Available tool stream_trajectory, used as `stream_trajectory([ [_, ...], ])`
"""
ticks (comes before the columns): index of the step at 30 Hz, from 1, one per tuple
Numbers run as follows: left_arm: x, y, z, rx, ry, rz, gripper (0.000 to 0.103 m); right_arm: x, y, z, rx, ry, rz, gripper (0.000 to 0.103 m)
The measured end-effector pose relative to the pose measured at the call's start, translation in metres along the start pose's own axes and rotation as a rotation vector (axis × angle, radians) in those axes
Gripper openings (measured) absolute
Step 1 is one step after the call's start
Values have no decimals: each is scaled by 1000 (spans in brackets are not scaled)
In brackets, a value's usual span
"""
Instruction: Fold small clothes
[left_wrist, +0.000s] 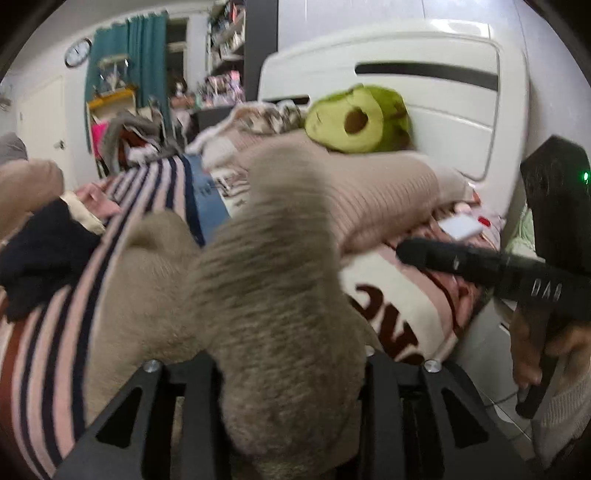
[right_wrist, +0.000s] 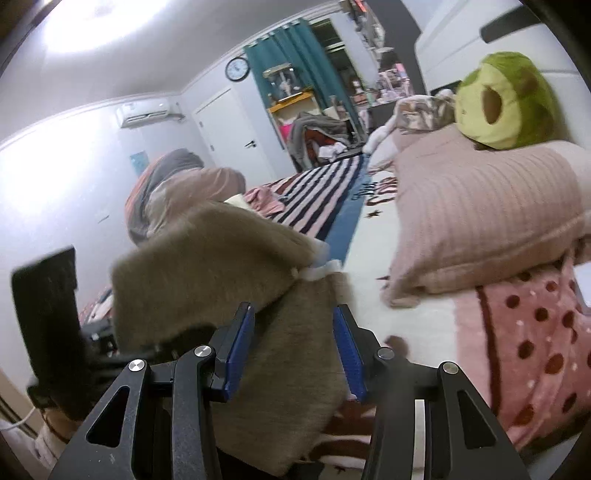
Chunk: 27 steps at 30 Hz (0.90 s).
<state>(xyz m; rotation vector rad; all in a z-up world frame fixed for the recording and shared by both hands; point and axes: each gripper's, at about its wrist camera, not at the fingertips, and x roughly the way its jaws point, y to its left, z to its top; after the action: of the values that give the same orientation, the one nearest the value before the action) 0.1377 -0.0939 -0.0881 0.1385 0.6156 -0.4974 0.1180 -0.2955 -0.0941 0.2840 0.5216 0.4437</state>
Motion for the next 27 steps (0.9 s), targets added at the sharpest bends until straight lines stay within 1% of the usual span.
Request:
stream_trajectory([
  [2, 2, -4, -3, 22, 27, -18, 33, -2, -5, 0, 10, -1, -7, 40],
  [3, 1, -7, -2, 34, 30, -27, 43, -3, -7, 0, 16, -1, -10, 40],
  [4, -1, -8, -1, 34, 22, -54, 57, -5, -9, 0, 20, -1, -10, 40],
  [6, -6, -10, 1, 9, 17, -136, 69, -10, -14, -1, 30, -4, -5, 40],
  [7, -7, -12, 2, 1, 18, -167, 71, -11, -15, 0, 33, -5, -3, 40],
  [9, -16, -13, 2, 1, 7, -176, 72, -14, -13, 0, 33, -10, -2, 41],
  [10, -21, -13, 1, 2, 1, -178, 72, -15, -12, 1, 30, -13, -2, 43],
  [12, -33, -8, 1, -14, -23, -199, 73, -17, -6, 3, 17, -18, -1, 45],
  [15, -57, 5, 1, -61, -75, -224, 77, -19, 5, 7, -13, -22, 2, 46],
  [16, -66, 10, 2, -73, -96, -220, 78, -19, 11, 9, -23, -24, 9, 47],
  [18, -84, 25, 1, -95, -141, -185, 79, -18, 22, 12, -40, -25, 29, 48],
  [20, -100, 42, -1, -114, -178, -123, 81, -15, 38, 18, -65, -22, 65, 52],
  [22, -112, 57, -6, -133, -200, -59, 83, -9, 52, 21, -89, -10, 106, 60],
  [23, -119, 68, -11, -149, -208, -24, 83, -3, 59, 23, -105, 6, 130, 63],
  [25, -127, 84, -20, -179, -219, 13, 83, 13, 75, 24, -132, 64, 172, 69],
  [27, -131, 98, -28, -214, -226, 28, 83, 36, 84, 23, -137, 146, 182, 70],
])
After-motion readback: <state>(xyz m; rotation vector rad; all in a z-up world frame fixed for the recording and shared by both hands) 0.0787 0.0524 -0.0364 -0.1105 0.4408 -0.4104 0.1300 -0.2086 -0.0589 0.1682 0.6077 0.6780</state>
